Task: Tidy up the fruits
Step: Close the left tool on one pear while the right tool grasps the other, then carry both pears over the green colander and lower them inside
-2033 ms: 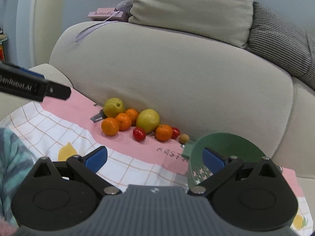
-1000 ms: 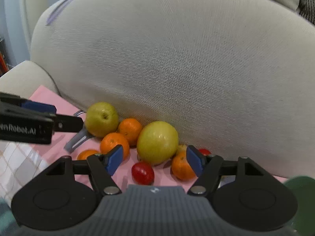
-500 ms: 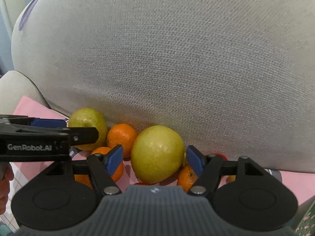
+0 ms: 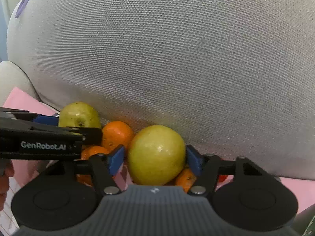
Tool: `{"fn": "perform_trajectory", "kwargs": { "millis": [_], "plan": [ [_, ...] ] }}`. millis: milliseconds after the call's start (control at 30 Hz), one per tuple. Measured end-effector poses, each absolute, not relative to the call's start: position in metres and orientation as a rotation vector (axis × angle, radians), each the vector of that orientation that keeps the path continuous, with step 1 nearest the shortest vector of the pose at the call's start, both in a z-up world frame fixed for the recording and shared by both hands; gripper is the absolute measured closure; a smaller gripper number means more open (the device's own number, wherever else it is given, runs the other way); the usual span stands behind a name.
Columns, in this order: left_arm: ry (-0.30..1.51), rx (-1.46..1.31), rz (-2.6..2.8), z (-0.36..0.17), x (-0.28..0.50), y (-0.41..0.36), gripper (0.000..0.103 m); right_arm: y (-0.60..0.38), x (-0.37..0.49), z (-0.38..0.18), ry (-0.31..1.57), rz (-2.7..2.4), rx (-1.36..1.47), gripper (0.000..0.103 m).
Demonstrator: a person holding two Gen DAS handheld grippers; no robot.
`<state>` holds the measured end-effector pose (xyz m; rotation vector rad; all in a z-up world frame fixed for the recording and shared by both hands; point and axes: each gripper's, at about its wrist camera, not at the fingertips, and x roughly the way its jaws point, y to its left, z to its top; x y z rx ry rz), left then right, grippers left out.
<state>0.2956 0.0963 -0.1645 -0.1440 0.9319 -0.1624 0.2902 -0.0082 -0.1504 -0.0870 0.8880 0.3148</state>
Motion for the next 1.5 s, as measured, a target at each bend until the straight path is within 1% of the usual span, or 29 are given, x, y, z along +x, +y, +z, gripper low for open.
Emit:
{"fn": "perform_trajectory", "kwargs": {
  "millis": [200,533,900,1367,1400,1500],
  "plan": [
    [0.926,-0.152,-0.165,-0.165,0.292,0.105,0.021,-0.006,0.285,-0.145,0.884,0.321,-0.078,0.042],
    [0.869,-0.161,-0.124,-0.130,0.289,0.122,0.021,-0.014,0.264,-0.103,0.810,0.330,-0.101,0.042],
    [0.806,-0.176,-0.131,-0.099,0.252,0.130,0.021,-0.027,0.218,-0.059,0.746,0.384,-0.103,0.042],
    [0.757,-0.181,-0.268,-0.056,0.204,0.076,0.021,-0.100,0.148,-0.026,0.701,0.356,-0.108,0.042],
    [0.755,-0.183,-0.282,-0.037,0.191,0.068,0.021,-0.108,0.145,-0.025,0.703,0.349,-0.104,0.042],
    [0.757,-0.175,-0.321,-0.024,0.178,0.045,0.021,-0.133,0.138,-0.020,0.711,0.323,-0.094,0.042]
  ]
}}
